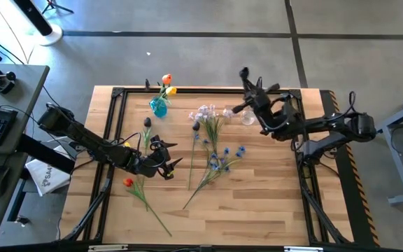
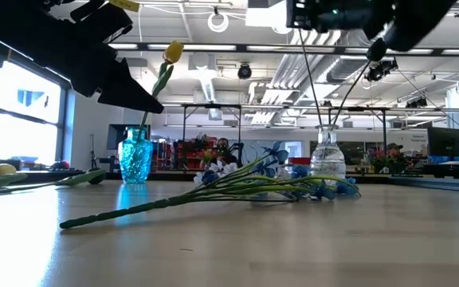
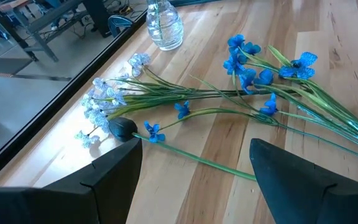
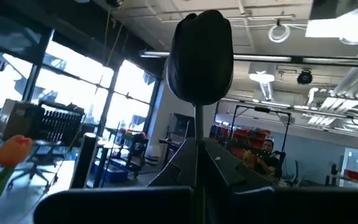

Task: Sort flowers into vase by color
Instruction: Put the black flower into the transparent vase

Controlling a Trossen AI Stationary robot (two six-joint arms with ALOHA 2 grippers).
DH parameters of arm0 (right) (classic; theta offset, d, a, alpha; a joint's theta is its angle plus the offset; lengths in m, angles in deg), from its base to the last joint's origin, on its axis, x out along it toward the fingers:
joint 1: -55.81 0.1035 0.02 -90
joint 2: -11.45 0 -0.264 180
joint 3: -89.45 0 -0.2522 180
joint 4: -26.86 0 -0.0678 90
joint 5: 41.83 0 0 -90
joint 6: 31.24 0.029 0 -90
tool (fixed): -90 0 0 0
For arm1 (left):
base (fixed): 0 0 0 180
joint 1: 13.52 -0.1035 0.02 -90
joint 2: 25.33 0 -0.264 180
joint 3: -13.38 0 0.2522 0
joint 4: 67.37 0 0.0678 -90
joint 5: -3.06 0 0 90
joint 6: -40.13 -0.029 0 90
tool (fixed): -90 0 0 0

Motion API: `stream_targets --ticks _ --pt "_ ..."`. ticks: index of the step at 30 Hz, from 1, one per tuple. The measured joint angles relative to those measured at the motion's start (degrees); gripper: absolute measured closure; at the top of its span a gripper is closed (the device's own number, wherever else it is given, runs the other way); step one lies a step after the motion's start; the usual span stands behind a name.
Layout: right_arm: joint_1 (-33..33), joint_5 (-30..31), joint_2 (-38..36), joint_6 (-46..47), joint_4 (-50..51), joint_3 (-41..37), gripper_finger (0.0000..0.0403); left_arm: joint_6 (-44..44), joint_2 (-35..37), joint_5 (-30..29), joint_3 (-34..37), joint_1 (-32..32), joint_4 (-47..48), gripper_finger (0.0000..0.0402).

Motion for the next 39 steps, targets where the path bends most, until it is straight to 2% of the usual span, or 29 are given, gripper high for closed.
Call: stream_targets --ticks 5,14,17,22,24,31,35,39 --pt "0.0 0.2 0.0 -0.2 -10.5 -6.2 0.0403 0.0 0.0 0.0 0.0 0.0 0.0 0.0118" --pt "0.0 7.7 -0.1 2.6 -8.7 -7.0 0.0397 -0.1 0.0 0.0 0.0 0.0 0.0 0.0118" --pt "0.0 9.1 -0.1 3.7 -8.4 -7.0 0.0368 -0.1 0.0 0.0 0.0 0.0 0.0 0.0118" --pt "0.0 9.5 -0.1 6.1 -7.5 -7.0 0.0292 -0.1 0.0 0.0 0.0 0.0 0.0 0.0118" --pt "0.2 11.5 -0.1 6.8 -7.2 -7.0 0.0264 -0.1 0.0 0.0 0.0 0.0 0.0 0.0118" --pt "3.3 21.1 -6.3 6.6 2.6 -7.0 0.0199 -0.1 0.0 0.0 0.0 0.0 0.0 0.0118" --pt "5.4 24.0 -12.2 7.7 10.3 -7.0 0.0186 -0.2 0.0 0.0 0.0 0.0 0.0 0.0118" --pt "6.5 24.1 -17.8 11.5 19.2 -7.0 0.0182 -0.4 0.0 0.0 0.0 0.0 -0.1 0.0118"
